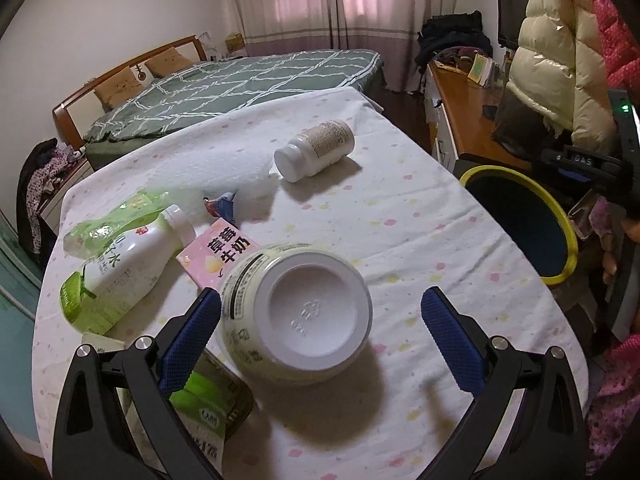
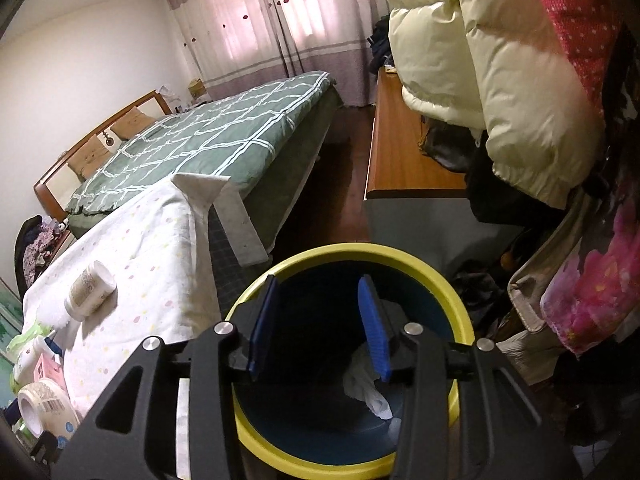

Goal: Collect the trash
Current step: 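Grasp the white round tub with the left tool, then carry the tub over the bin and open the left tool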

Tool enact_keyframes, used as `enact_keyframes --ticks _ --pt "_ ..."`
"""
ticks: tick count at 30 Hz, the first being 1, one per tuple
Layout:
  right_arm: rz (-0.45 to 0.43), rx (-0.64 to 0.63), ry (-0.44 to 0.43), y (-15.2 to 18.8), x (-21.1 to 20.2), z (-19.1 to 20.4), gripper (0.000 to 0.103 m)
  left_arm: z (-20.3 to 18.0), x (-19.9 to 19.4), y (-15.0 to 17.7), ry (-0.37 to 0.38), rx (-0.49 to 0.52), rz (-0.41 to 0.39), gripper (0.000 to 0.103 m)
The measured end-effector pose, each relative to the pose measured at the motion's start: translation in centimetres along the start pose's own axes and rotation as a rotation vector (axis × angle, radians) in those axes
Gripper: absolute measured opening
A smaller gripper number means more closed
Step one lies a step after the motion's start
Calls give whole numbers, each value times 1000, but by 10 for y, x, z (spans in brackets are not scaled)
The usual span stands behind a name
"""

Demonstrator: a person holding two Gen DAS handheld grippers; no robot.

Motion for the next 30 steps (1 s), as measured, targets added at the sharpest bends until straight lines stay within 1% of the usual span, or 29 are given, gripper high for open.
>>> enact_keyframes --ticks 3,8,12,16,19,24,30 --pt "4 -1 -6 3 1 -1 40 1 8 -3 -25 2 -5 94" --pt "5 2 -18 7 1 -2 41 2 15 -7 -69 13 -23 80" --pt "0 13 -30 12 -3 -3 43 0 15 -8 -78 22 -29 79" --pt "3 27 -41 20 -6 -8 43 -4 11 -10 -57 13 -29 79" --pt "4 37 -46 26 -9 -13 43 -11 2 -14 -38 20 -45 79" --pt "-7 51 -45 30 -17 -23 43 -34 -12 -24 1 47 -76 79" --pt "-10 68 -45 37 -25 -37 43 -65 -17 -34 58 65 -77 79"
Point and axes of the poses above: each gripper's, at about its wrist camera, not at the fingertips, and x roughly the way its jaws point, z to its left, y to its underside, the point moved 5 cm from there along x, roughly the way its jaws point, and after that the axes turned 13 degrees about -x, right-handed, at the moved point
